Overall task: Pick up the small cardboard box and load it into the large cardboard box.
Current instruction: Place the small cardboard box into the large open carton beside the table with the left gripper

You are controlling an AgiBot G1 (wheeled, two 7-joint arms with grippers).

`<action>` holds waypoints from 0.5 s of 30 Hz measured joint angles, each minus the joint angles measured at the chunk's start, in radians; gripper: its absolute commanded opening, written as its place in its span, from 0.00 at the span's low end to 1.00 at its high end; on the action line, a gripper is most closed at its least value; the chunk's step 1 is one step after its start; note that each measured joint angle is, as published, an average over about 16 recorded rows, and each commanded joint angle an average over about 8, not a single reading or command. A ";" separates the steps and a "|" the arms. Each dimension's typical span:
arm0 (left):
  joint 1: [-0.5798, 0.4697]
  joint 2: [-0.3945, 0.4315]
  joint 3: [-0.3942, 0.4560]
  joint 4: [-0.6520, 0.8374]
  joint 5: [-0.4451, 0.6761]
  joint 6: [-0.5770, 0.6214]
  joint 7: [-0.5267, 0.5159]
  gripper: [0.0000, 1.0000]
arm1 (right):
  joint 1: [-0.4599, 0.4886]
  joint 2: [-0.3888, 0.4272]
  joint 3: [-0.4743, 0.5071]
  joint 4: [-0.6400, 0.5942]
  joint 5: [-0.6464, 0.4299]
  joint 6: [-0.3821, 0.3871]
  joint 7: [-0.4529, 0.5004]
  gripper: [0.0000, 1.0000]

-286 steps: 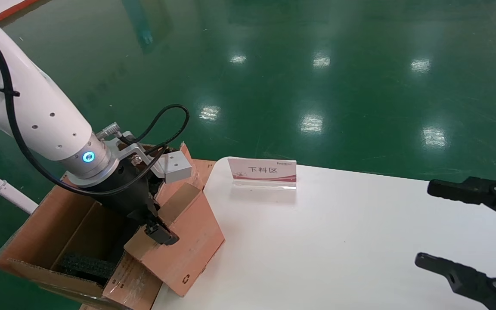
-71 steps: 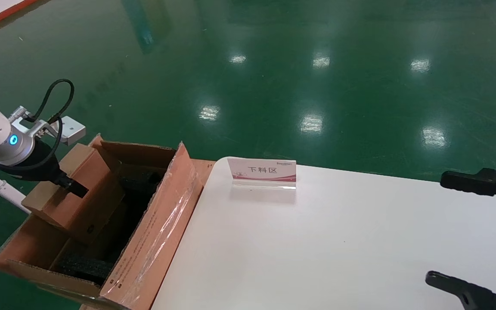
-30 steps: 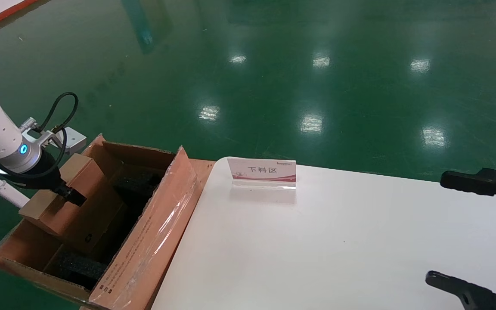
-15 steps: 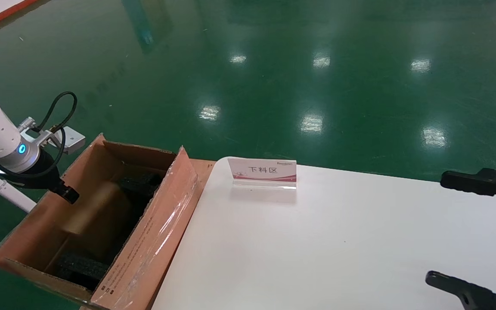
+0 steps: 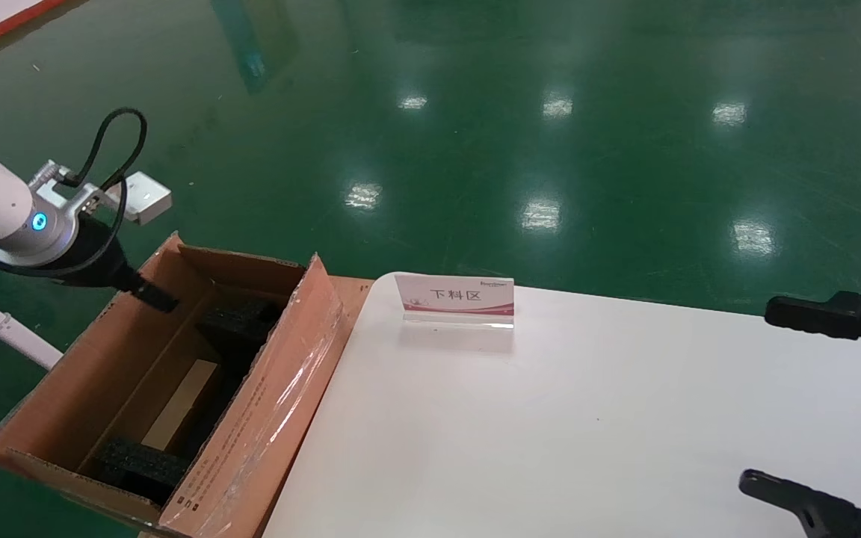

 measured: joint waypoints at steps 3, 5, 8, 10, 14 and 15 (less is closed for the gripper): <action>-0.050 -0.036 -0.026 -0.063 -0.011 -0.036 0.034 1.00 | 0.000 0.000 0.000 0.000 0.000 0.000 0.000 1.00; -0.078 -0.058 -0.044 -0.101 -0.026 -0.055 0.066 1.00 | 0.000 0.000 0.000 0.000 0.000 0.000 0.000 1.00; -0.110 -0.088 -0.070 -0.144 -0.053 -0.081 0.116 1.00 | 0.000 0.000 0.000 0.000 0.000 0.000 0.000 1.00; -0.125 -0.103 -0.087 -0.165 -0.076 -0.093 0.157 1.00 | 0.000 0.000 0.000 0.000 0.000 0.000 0.000 1.00; -0.126 -0.119 -0.130 -0.183 -0.127 -0.101 0.239 1.00 | 0.000 0.000 -0.001 0.000 0.000 0.000 0.000 1.00; -0.119 -0.121 -0.145 -0.184 -0.141 -0.099 0.260 1.00 | 0.000 0.000 -0.001 -0.001 0.000 0.000 0.000 1.00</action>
